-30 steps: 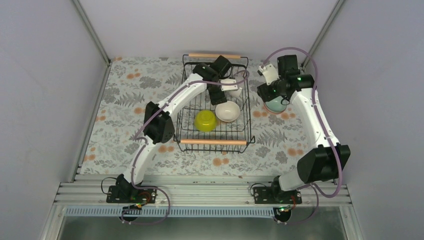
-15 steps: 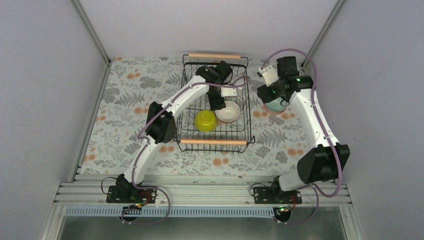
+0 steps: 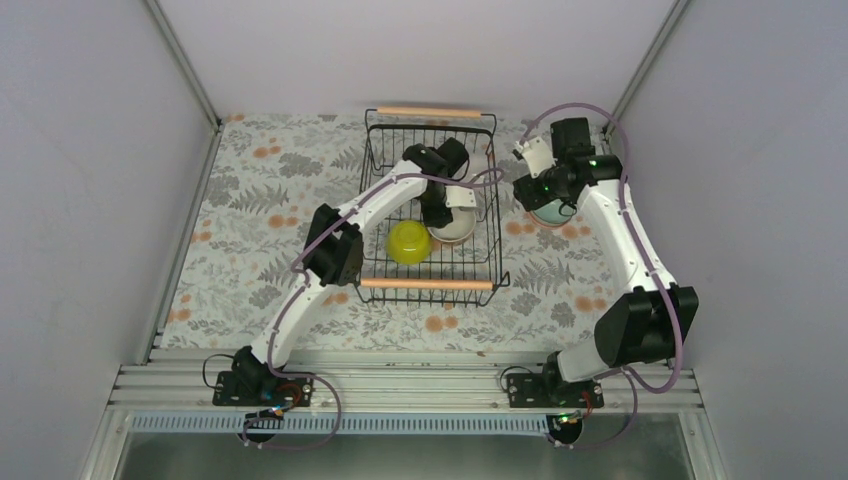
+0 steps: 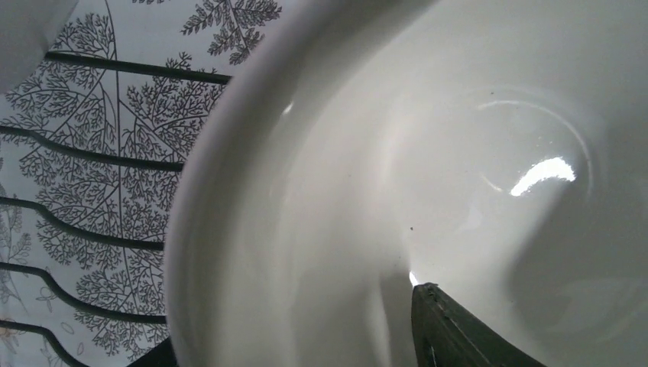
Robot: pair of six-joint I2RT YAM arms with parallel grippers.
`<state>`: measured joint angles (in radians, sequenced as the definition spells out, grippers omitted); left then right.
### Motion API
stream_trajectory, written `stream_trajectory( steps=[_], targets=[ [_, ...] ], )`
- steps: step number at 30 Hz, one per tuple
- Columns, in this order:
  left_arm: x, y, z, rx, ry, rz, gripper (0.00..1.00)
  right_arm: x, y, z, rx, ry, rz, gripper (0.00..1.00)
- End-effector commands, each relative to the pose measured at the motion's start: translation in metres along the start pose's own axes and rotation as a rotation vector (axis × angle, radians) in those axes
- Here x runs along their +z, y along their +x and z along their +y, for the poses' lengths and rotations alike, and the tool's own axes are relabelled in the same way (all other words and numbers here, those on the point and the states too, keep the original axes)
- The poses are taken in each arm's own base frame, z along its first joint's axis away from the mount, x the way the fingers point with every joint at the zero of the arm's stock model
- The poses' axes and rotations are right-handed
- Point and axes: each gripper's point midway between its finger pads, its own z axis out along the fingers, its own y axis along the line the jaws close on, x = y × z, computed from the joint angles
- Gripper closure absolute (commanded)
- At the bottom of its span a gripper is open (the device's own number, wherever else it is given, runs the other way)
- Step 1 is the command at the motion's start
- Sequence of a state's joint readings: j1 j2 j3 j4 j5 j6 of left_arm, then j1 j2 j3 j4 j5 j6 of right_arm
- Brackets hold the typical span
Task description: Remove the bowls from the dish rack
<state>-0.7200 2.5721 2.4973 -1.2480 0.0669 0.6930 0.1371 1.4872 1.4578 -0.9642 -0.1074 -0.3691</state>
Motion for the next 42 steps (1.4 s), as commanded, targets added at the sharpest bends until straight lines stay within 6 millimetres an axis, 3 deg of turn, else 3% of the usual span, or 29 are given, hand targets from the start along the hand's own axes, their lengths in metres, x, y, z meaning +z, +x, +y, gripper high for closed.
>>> stream_trajectory(
  steps=[1, 3, 5, 10, 19, 24, 35, 42],
  targets=[
    [-0.018, -0.008, -0.001, 0.012, -0.002, -0.034, 0.51, -0.003, -0.001, 0.003, 0.000, 0.005, -0.025, 0.40],
    [-0.025, -0.009, -0.001, 0.014, -0.005, -0.043, 0.58, -0.001, -0.002, 0.003, 0.003, 0.001, -0.025, 0.41],
    [-0.030, -0.011, -0.002, 0.018, -0.011, -0.053, 0.70, -0.001, -0.002, 0.003, 0.003, -0.001, -0.025, 0.41],
    [-0.030, -0.010, -0.004, 0.020, -0.006, -0.044, 0.94, -0.005, -0.005, 0.000, 0.003, 0.020, -0.032, 0.41],
    [-0.038, -0.016, -0.006, 0.034, -0.024, -0.055, 0.98, -0.012, -0.005, -0.002, 0.002, 0.039, -0.043, 0.40],
    [-0.053, -0.023, 0.002, 0.045, -0.074, -0.069, 0.98, -0.019, -0.007, -0.006, 0.004, 0.064, -0.051, 0.40],
    [-0.137, -0.035, 0.025, 0.041, -0.266, -0.156, 0.98, -0.034, -0.001, -0.007, 0.010, 0.098, -0.065, 0.39],
    [-0.213, -0.028, 0.054, -0.012, -0.501, -0.193, 0.98, -0.029, 0.007, -0.003, 0.013, 0.087, -0.058, 0.39]
  ],
)
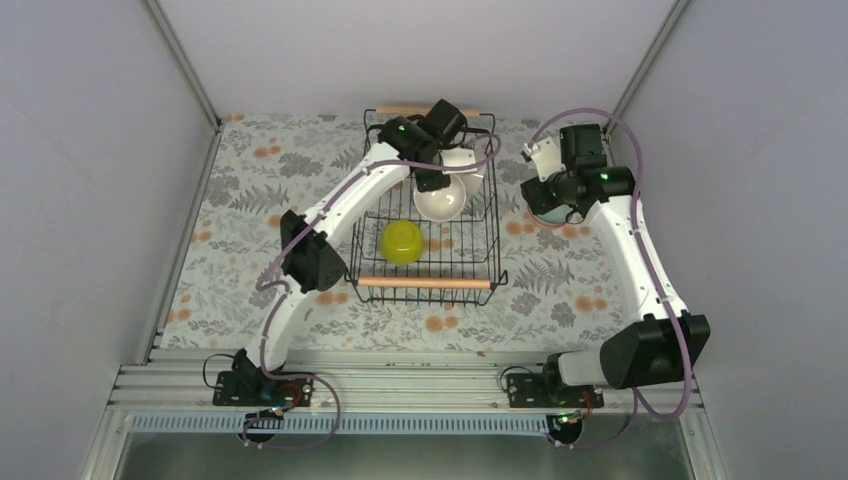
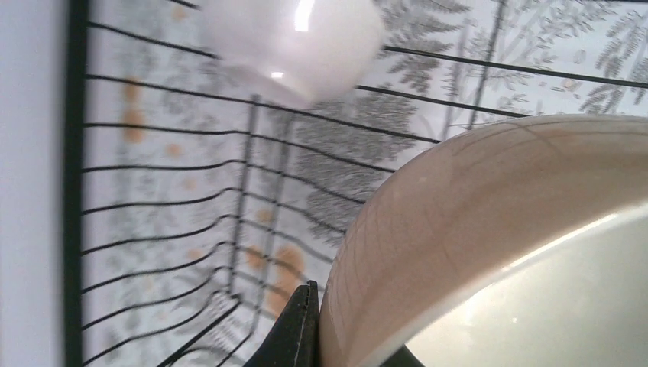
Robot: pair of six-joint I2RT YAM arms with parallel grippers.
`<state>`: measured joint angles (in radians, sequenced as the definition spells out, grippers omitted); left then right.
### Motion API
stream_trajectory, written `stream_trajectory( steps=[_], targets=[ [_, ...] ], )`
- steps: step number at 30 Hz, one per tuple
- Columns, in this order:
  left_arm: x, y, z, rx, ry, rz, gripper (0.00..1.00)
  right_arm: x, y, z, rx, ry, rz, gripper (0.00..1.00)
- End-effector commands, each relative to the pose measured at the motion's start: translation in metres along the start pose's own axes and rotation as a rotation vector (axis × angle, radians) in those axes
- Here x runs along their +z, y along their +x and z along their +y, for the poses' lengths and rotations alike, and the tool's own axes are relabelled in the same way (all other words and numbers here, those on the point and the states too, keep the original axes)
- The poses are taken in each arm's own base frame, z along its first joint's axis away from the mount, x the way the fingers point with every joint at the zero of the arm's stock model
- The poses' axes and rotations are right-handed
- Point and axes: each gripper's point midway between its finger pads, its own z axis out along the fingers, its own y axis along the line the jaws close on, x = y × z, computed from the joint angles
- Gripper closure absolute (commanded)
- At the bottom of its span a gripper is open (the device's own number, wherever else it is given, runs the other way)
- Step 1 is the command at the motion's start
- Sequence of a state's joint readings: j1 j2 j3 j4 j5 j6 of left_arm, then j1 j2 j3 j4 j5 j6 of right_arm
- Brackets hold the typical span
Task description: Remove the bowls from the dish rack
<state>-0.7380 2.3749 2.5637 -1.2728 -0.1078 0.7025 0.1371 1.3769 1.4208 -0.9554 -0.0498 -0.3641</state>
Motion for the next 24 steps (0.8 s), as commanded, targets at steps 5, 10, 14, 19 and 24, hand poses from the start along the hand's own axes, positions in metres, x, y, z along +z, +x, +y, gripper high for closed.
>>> stream_trajectory(
  steps=[5, 10, 14, 19, 24],
  targets=[
    [-0.115, 0.002, 0.070, -0.055, -0.334, -0.078, 0.98, 0.005, 0.011, 0.007, 0.015, -0.008, 0.005, 0.38],
    [-0.152, 0.037, 0.092, -0.131, -0.408, -0.034, 0.98, 0.006, 0.015, 0.010, 0.014, -0.016, 0.001, 0.38],
    [-0.189, 0.076, 0.105, -0.203, -0.454, -0.026, 0.98, 0.005, 0.019, 0.012, 0.014, -0.019, 0.000, 0.38],
    [-0.220, 0.129, 0.109, -0.272, -0.482, -0.019, 0.98, -0.002, 0.014, 0.012, 0.007, -0.016, -0.029, 0.38],
    [-0.208, 0.188, 0.105, -0.347, -0.446, 0.023, 0.98, -0.015, -0.006, 0.023, -0.026, -0.089, -0.099, 0.31]
  ],
)
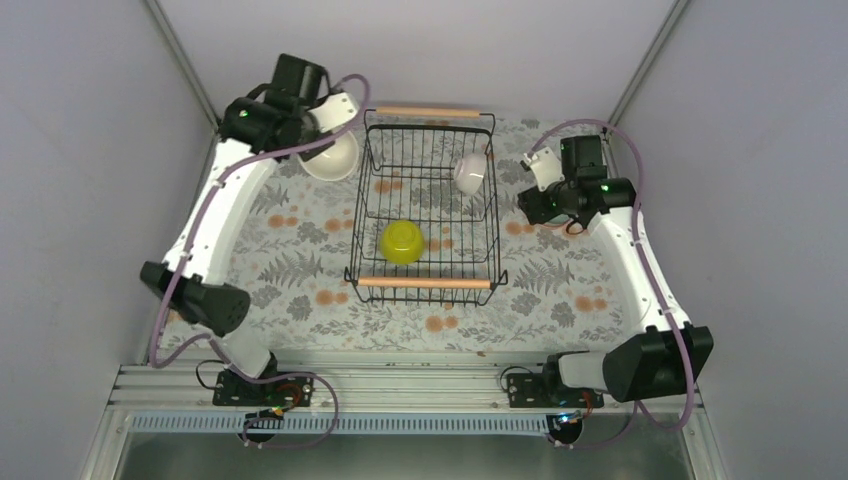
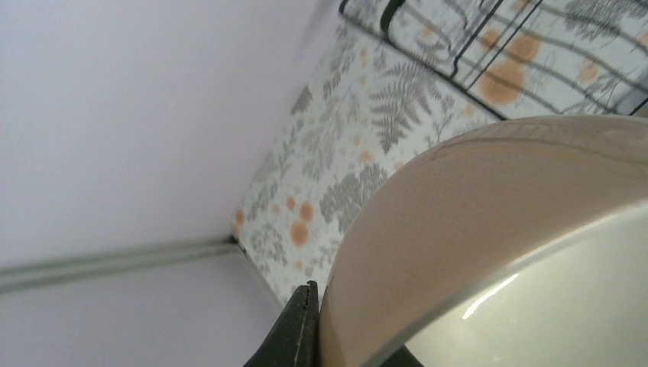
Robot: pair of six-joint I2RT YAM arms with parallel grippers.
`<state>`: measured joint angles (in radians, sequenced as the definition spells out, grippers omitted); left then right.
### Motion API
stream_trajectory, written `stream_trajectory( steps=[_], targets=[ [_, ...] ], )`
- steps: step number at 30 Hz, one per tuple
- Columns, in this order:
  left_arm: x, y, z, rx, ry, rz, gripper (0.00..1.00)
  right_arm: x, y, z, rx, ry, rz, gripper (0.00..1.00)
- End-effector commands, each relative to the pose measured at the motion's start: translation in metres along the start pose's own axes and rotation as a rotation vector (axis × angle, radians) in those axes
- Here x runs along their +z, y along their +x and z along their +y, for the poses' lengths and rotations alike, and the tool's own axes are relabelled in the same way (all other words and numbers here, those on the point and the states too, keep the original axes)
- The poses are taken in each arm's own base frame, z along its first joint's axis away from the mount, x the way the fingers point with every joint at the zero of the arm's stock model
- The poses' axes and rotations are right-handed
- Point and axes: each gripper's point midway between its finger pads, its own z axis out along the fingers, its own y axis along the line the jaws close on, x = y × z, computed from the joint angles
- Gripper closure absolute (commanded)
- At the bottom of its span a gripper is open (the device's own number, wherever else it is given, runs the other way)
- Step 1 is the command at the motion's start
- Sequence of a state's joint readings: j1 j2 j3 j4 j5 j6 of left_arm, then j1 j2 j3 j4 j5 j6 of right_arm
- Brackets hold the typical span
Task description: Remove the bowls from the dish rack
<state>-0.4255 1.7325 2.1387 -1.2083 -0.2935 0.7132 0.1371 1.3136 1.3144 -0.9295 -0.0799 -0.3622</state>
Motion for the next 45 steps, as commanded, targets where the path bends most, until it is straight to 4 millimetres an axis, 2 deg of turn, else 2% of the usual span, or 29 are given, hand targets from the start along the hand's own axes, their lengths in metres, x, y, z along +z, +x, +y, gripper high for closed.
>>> stream_trajectory(
  steps=[1, 6, 12, 17, 23, 28, 29, 33, 36, 38, 41, 45],
  targets=[
    [0.010, 0.031, 0.007, -0.068, 0.002, -0.022, 0.98, -0.020, -0.028, 0.013, -0.041, -0.069, -0.109, 0.30],
    [0.049, 0.085, -0.015, -0.095, 0.062, 0.037, 0.98, -0.021, -0.042, 0.028, -0.099, -0.139, -0.109, 0.28],
    [0.091, 0.124, -0.044, -0.112, 0.167, 0.096, 0.98, -0.022, -0.063, 0.064, -0.210, -0.246, -0.105, 0.22],
    [0.114, 0.137, -0.055, -0.116, 0.256, 0.114, 0.98, -0.009, -0.074, 0.098, -0.312, -0.280, -0.082, 0.19],
    [0.140, 0.158, -0.076, -0.097, 0.397, 0.172, 0.98, 0.017, -0.075, 0.141, -0.417, -0.333, -0.029, 0.16],
    [0.162, 0.173, -0.086, -0.109, 0.458, 0.214, 0.98, 0.030, -0.081, 0.165, -0.463, -0.356, -0.028, 0.11],
    [0.165, 0.176, -0.089, -0.112, 0.469, 0.221, 0.98, 0.041, -0.079, 0.171, -0.469, -0.366, -0.005, 0.11],
    [0.174, 0.185, -0.102, -0.095, 0.511, 0.245, 0.97, 0.060, -0.072, 0.192, -0.523, -0.355, 0.040, 0.10],
    [0.183, 0.192, -0.110, -0.088, 0.539, 0.272, 0.98, 0.076, -0.064, 0.204, -0.581, -0.310, 0.066, 0.09],
    [0.188, 0.196, -0.115, -0.085, 0.558, 0.288, 0.98, 0.085, -0.060, 0.208, -0.618, -0.264, 0.080, 0.04],
    [0.195, 0.199, -0.120, -0.083, 0.586, 0.305, 0.98, 0.094, -0.056, 0.212, -0.651, -0.244, 0.092, 0.00],
    [0.202, 0.199, -0.125, -0.081, 0.628, 0.316, 0.98, 0.103, -0.056, 0.211, -0.671, -0.220, 0.093, 0.00]
  ],
)
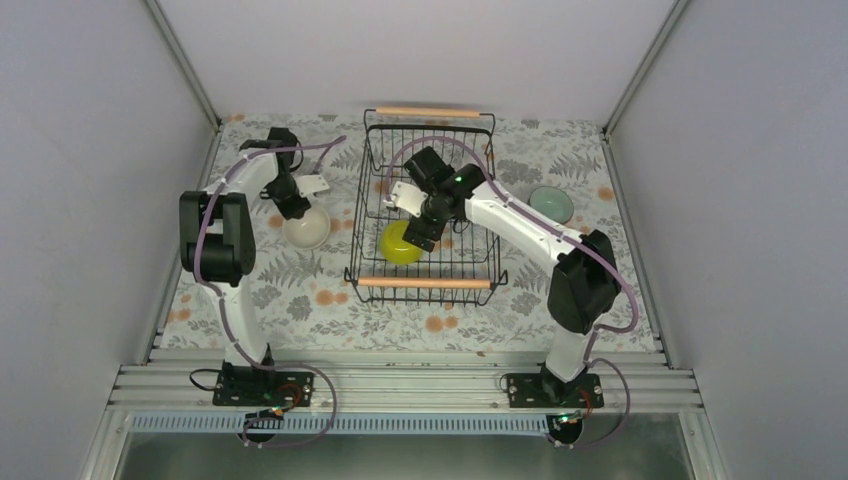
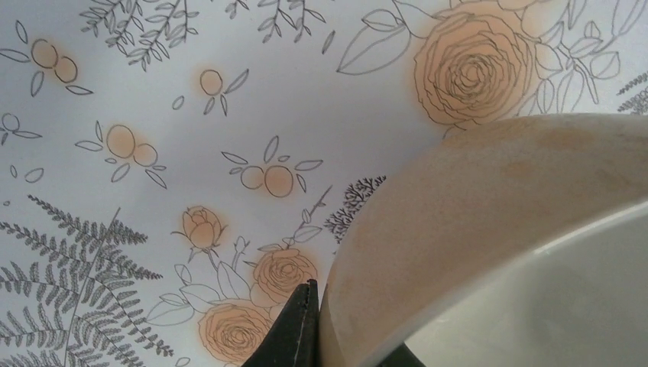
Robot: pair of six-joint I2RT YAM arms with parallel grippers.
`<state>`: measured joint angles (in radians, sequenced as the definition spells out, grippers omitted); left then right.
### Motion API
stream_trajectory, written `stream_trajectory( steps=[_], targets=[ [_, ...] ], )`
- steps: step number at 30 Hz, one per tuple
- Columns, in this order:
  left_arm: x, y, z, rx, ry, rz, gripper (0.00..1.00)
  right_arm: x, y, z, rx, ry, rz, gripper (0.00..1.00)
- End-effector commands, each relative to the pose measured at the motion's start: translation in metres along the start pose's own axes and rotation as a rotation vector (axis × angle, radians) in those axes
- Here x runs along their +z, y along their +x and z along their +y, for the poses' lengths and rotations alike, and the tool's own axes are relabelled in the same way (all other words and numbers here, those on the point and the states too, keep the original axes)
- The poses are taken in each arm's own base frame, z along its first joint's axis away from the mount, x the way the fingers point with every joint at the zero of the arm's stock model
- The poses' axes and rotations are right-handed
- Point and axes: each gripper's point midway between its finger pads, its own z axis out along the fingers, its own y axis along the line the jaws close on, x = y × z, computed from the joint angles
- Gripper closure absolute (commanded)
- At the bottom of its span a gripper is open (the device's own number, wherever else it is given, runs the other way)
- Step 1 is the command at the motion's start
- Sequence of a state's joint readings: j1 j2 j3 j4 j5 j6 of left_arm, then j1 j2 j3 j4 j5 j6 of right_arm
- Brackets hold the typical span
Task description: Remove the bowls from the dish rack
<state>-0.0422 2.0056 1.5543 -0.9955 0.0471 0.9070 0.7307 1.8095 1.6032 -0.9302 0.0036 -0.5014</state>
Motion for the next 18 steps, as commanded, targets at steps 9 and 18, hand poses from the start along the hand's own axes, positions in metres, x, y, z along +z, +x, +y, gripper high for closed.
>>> stream_trajectory(
  steps=[9, 18],
  targets=[
    [0.008, -0.013, 0.009, 0.023, 0.068, 0.004, 0.98, 0.027, 0.010, -0.008, -0.069, 0.067, 0.053, 0.00],
    [-0.004, -0.025, 0.027, -0.001, 0.043, -0.002, 0.52, 0.039, 0.002, -0.012, -0.093, 0.082, 0.037, 0.00]
  ],
)
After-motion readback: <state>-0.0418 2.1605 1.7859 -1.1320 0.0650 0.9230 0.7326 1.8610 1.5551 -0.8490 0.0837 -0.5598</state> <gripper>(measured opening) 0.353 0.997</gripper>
